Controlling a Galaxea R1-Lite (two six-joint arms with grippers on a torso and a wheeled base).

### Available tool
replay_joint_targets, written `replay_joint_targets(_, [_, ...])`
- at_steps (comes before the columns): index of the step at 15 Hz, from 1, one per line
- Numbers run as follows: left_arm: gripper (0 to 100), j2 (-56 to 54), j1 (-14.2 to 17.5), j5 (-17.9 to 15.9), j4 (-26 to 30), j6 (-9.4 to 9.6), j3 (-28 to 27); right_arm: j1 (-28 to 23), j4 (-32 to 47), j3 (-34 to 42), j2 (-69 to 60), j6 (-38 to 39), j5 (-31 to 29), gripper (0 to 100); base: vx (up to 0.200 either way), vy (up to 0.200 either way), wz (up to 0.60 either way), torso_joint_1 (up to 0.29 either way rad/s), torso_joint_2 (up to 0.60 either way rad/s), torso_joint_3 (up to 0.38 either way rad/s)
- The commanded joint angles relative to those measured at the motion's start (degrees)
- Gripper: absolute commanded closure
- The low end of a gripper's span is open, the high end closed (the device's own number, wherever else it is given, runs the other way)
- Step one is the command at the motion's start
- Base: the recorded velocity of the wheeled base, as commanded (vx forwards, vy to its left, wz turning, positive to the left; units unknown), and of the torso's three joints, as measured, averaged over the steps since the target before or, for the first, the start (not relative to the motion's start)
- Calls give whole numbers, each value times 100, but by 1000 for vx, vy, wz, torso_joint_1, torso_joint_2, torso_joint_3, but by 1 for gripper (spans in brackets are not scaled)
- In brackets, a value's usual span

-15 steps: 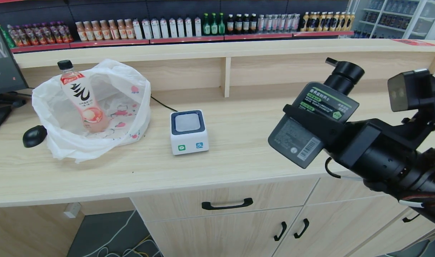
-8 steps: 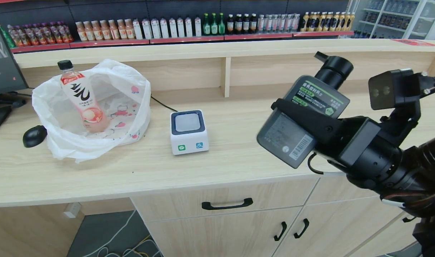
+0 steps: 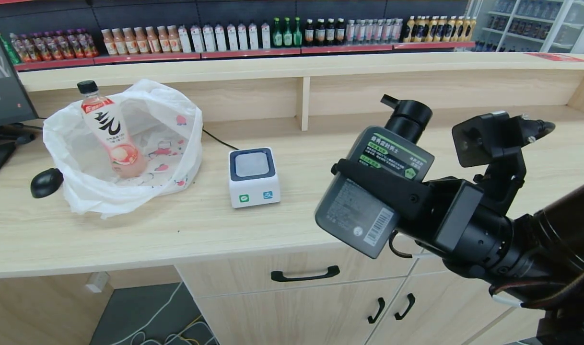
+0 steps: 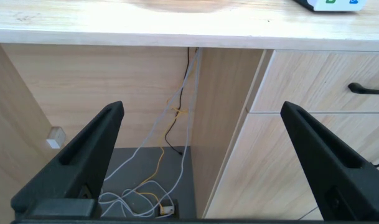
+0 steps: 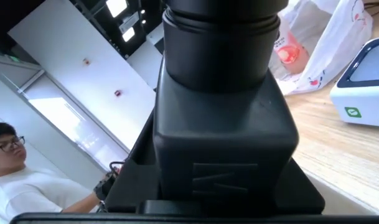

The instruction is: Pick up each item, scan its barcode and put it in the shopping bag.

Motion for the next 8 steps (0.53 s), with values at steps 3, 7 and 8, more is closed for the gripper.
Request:
replay_joint_targets(3, [0,-2,0,0,0,-1,0,147,-3,-23,-38,-8,2,100,0,0,0,0,0,0])
replay_joint_targets(7, [0,-2,0,0,0,-1,0,323,-3,12,-38,-17,2,100,0,0,0,0,0,0])
replay_joint_targets(8, [0,-2,0,0,0,-1,0,332,-3,30,-38,-17,2,100,0,0,0,0,0,0])
